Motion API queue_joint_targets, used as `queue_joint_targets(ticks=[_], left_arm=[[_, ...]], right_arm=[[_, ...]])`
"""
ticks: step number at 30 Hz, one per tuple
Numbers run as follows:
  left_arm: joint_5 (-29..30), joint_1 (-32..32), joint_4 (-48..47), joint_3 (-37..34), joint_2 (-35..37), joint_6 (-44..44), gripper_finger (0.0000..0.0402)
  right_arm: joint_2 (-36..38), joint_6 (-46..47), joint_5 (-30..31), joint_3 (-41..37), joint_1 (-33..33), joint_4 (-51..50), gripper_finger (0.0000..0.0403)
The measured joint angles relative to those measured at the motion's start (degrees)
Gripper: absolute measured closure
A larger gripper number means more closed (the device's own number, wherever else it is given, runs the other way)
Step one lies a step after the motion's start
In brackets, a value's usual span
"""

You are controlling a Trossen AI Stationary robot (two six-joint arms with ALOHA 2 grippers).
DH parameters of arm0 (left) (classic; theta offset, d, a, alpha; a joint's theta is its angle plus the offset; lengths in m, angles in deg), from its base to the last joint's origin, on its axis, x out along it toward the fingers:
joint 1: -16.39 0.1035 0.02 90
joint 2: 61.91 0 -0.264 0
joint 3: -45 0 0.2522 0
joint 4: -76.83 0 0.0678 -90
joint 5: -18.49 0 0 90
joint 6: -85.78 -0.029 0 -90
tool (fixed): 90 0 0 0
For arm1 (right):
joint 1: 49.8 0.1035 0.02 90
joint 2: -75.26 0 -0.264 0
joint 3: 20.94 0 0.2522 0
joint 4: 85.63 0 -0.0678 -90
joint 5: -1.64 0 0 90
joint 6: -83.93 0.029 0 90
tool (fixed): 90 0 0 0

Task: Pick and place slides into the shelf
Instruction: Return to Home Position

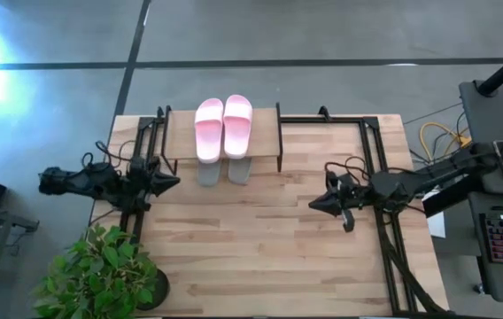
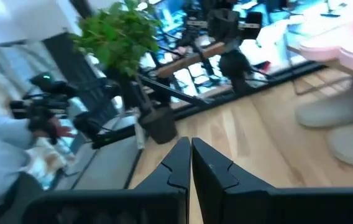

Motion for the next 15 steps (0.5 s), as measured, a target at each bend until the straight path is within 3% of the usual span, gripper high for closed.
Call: queue_joint_targets(ticks=[6,10,15], left_arm=[[4.8,-2.8,-2.2,-2.6,-0.2,-0.6,0.0402],[4.8,-3.3,1.4,-5.5,0.0,-2.0,0.0402],[5.0,-3.4,-1.0,-6.4,0.0,-7.0,0.0402]], right_arm=[[-0.8,0.4,-18.6,-2.4,-10.0,8.6,0.0394],[-1.0,-1.4,-19.9,-4.6,-15.0,10.9,0.0394],[0.5,-0.4,-22.5,-8.2,-19.7,12.5,0.0394]])
